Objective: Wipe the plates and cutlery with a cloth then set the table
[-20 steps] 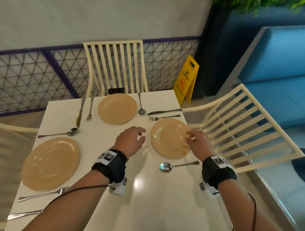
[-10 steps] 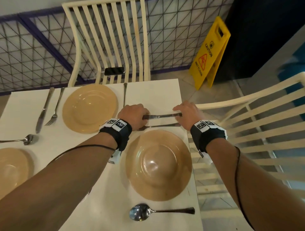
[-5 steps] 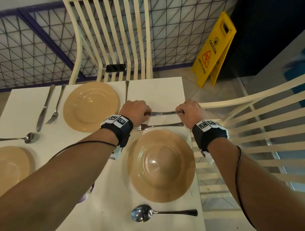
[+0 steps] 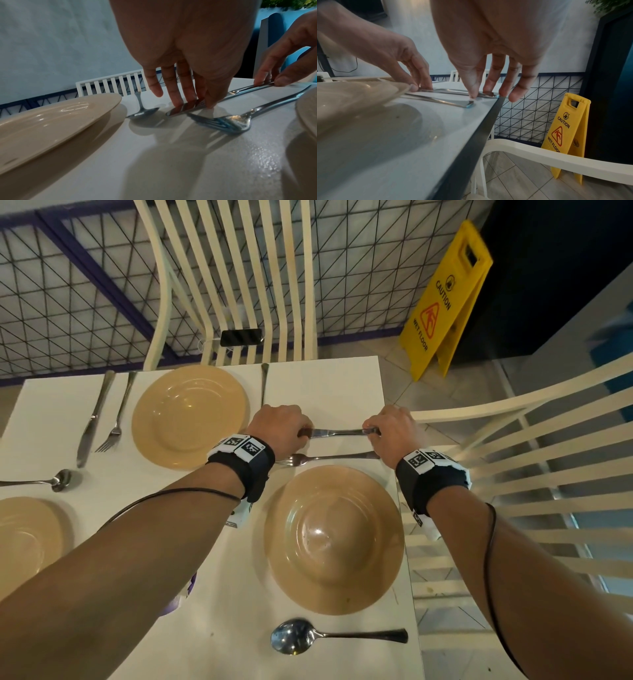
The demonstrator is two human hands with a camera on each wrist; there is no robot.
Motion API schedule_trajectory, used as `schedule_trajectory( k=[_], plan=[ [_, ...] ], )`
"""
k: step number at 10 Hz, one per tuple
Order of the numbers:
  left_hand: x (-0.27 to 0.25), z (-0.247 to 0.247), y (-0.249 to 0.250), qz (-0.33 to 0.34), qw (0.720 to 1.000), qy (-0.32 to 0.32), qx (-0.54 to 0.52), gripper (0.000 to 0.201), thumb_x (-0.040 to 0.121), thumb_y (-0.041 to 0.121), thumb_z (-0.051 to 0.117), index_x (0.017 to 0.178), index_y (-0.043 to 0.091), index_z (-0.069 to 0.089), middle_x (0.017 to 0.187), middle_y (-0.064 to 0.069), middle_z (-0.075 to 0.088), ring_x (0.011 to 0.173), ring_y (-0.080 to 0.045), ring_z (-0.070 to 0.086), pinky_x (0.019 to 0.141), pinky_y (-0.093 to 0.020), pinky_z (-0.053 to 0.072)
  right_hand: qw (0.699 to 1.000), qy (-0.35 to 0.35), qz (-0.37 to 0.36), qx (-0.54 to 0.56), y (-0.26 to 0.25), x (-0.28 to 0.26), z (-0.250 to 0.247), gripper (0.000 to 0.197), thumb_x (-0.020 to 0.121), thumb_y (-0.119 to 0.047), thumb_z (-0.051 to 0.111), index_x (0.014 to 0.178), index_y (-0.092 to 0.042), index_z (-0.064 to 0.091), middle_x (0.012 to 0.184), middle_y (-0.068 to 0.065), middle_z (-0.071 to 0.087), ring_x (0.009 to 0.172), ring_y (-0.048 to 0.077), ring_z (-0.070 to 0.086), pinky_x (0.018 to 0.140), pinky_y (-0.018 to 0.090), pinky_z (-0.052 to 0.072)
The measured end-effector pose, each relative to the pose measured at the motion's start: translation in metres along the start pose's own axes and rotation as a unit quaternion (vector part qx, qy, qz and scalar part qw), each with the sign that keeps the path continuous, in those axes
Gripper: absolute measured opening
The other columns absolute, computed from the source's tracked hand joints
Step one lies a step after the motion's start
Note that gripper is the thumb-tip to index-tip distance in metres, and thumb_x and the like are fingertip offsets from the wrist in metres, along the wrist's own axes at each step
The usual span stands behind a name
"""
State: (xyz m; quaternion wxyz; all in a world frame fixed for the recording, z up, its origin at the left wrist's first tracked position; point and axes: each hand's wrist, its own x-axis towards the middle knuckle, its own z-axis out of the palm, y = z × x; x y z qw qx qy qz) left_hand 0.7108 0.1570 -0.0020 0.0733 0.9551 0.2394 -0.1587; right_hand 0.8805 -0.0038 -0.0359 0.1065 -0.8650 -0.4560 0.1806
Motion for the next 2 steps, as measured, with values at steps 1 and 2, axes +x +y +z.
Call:
schedule_trajectory(
  k=[1, 2],
  plan=[
    [0.0003, -0.0002, 0.0004, 0.006, 1.000, 0.007, 0.003, 0.027, 0.095, 0.033, 0.054, 0.119, 0.030, 0.067, 0.112, 0.002, 0.063, 0.098, -0.022, 0.060, 0.082, -0.036, 0.045, 1.000, 0.009, -0.006, 0.010, 0.0010, -0.0009, 0.0016, 0.025, 0.097, -0.020, 0.057, 0.119, -0.022, 0.070, 0.116, 0.004, 0.060, 0.116, 0.025, 0.049, 0.088, 0.039, 0.049],
    [0.0002, 0.0006, -0.0008, 0.003, 1.000, 0.004, 0.006, 0.030, 0.094, 0.035, 0.056, 0.121, 0.029, 0.066, 0.116, 0.002, 0.063, 0.100, -0.023, 0.061, 0.084, -0.037, 0.047, 1.000, 0.022, 0.001, 0.021, 0.0043, -0.0011, 0.0023, 0.031, 0.095, -0.020, 0.060, 0.125, -0.024, 0.065, 0.119, 0.004, 0.059, 0.118, 0.024, 0.049, 0.091, 0.041, 0.051]
  ],
)
